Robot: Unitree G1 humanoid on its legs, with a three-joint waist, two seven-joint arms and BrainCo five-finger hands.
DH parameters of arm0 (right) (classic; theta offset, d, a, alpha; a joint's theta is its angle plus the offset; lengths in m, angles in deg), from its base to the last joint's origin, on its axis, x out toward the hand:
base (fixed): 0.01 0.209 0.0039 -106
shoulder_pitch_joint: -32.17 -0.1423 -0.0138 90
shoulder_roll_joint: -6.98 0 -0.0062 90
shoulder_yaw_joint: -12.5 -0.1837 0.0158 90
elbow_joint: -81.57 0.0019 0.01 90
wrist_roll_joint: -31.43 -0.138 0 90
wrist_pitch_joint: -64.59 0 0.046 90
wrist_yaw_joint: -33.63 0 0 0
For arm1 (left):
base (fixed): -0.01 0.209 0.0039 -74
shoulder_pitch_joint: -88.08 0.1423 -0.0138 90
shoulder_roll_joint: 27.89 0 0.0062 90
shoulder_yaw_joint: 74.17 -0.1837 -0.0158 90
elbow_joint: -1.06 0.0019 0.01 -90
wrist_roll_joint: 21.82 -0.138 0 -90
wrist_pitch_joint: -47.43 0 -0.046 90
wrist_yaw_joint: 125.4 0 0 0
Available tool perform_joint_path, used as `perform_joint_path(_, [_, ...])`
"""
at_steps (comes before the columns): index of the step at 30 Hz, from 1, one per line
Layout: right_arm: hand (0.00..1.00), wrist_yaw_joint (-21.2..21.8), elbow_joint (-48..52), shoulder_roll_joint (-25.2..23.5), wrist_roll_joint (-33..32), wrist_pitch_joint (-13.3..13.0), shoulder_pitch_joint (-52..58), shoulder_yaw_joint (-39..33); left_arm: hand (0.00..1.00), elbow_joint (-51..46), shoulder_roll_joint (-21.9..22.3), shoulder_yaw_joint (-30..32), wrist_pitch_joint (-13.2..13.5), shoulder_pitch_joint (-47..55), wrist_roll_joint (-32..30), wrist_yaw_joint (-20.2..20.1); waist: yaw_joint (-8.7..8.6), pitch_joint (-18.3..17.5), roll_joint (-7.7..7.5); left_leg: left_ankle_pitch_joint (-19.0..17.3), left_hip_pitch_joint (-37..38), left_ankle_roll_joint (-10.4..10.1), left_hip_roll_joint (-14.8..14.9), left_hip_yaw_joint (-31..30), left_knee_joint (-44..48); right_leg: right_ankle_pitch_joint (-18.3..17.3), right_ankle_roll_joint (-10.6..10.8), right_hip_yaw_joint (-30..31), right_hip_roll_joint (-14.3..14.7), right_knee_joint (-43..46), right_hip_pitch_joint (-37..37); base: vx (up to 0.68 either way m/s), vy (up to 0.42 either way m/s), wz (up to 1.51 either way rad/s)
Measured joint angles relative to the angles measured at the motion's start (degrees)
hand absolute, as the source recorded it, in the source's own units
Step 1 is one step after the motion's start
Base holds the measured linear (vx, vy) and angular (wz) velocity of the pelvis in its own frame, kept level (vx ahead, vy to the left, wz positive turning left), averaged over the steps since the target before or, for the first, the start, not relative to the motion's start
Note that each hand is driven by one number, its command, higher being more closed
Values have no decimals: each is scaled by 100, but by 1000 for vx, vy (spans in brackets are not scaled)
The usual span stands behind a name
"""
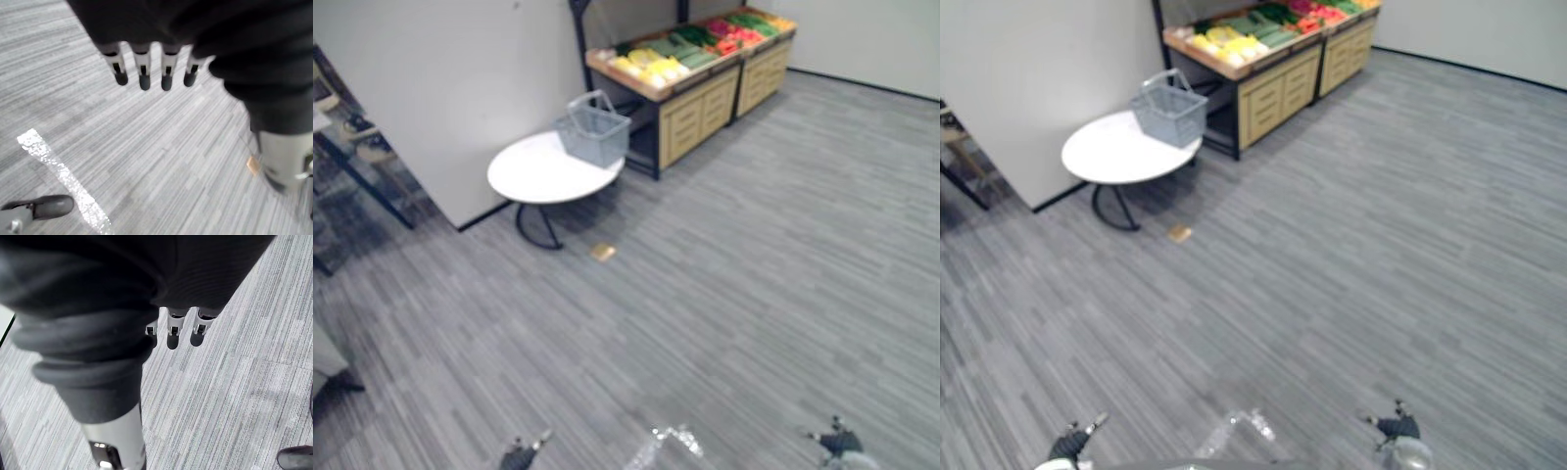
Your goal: Pick vegetable in the basket
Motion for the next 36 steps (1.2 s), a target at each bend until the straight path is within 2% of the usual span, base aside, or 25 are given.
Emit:
perform_joint_path(5, [0,5,-97,-5,4,0,-105,-13,0,0,0,1,0,-9,8,-29,1,-1,1,-3,1,-4,-8,-88,-1,6,7,-68,-3,-71,71,-9,-32,8])
perform_joint_path(8, [0,5,-97,-5,6,0,-136,-13,0,1,3,1,0,-4,219,-41,3,1,-2,-8,-2,-10,-6,-89,-2,6,7,-69,0,-88,77,-12,-35,0])
perform_joint_path(36, [0,-6,-96,-410,233,34,-102,47,0,3,229,-126,1,-113,219,30,13,102,-39,-27,-186,-31,10,-74,-1,-25,-28,-57,13,-15,-90,-12,-21,0])
